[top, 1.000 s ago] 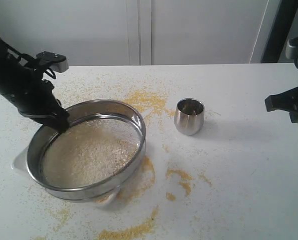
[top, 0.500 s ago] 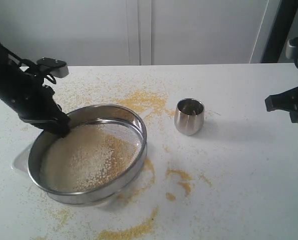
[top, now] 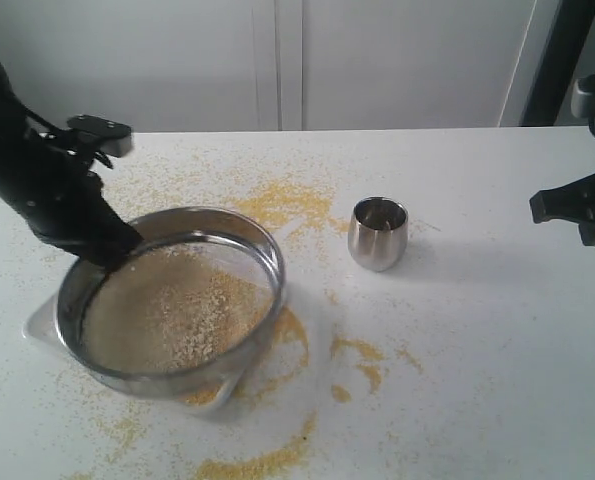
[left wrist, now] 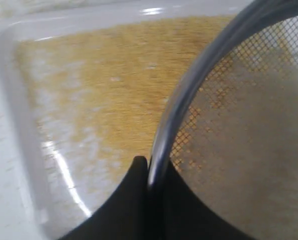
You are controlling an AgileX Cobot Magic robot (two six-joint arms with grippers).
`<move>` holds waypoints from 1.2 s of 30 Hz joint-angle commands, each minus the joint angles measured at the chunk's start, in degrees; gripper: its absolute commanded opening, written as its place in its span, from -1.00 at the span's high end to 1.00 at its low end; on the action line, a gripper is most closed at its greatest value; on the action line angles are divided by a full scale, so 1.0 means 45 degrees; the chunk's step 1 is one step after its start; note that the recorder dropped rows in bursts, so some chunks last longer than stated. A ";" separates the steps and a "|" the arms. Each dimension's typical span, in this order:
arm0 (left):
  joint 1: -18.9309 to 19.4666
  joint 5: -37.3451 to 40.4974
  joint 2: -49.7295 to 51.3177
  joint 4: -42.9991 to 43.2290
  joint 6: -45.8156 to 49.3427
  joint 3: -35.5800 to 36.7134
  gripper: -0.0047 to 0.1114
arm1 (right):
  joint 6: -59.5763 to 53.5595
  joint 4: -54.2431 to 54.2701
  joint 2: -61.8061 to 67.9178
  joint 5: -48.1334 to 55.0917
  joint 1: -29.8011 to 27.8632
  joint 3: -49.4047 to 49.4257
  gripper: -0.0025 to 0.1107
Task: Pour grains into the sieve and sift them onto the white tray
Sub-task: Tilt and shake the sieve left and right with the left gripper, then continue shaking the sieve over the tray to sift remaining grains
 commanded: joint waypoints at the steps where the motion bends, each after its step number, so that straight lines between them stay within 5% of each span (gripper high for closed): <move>1: 0.2011 0.0062 -0.0211 0.0121 -0.2078 -0.0159 0.92 | 0.0047 -0.0033 -0.0083 -0.0160 -0.0020 0.0020 0.96; 5: 0.0425 0.1215 -0.0211 -0.2039 0.1163 -0.0106 0.92 | 0.0047 -0.0033 -0.0083 -0.0160 -0.0020 0.0020 0.96; 8: -0.0740 0.0635 -0.0211 -0.0440 0.0470 -0.0106 0.92 | 0.0047 -0.0033 -0.0083 -0.0160 -0.0020 0.0020 0.96; 12: 0.0892 0.0288 -0.0188 0.2434 -0.2634 -0.0106 0.92 | 0.0047 -0.0033 -0.0083 -0.0160 -0.0020 0.0020 0.96; 15: 0.1803 0.0653 -0.0214 0.1539 -0.2819 -0.0106 0.92 | 0.0047 -0.0033 -0.0083 -0.0160 -0.0020 0.0020 0.96; 19: 0.0188 0.0760 -0.0214 -0.1727 0.0628 -0.0074 0.92 | 0.0047 -0.0033 -0.0083 -0.0160 -0.0020 0.0020 0.96; 22: -0.1129 0.0316 -0.0214 -0.1368 0.1008 -0.0074 0.92 | 0.0047 -0.0033 -0.0083 -0.0160 -0.0020 0.0020 0.96; 26: 0.0429 0.0409 -0.0214 0.1685 -0.2000 -0.0098 0.92 | 0.0047 -0.0033 -0.0083 -0.0160 -0.0020 0.0020 0.96; 29: 0.1516 0.0979 -0.0214 0.1170 -0.1872 -0.0098 0.92 | 0.0047 -0.0033 -0.0083 -0.0160 -0.0020 0.0020 0.96; 36: -0.1039 0.0717 -0.0214 0.0005 0.0520 -0.0098 0.92 | 0.0047 -0.0033 -0.0083 -0.0160 -0.0020 0.0020 0.96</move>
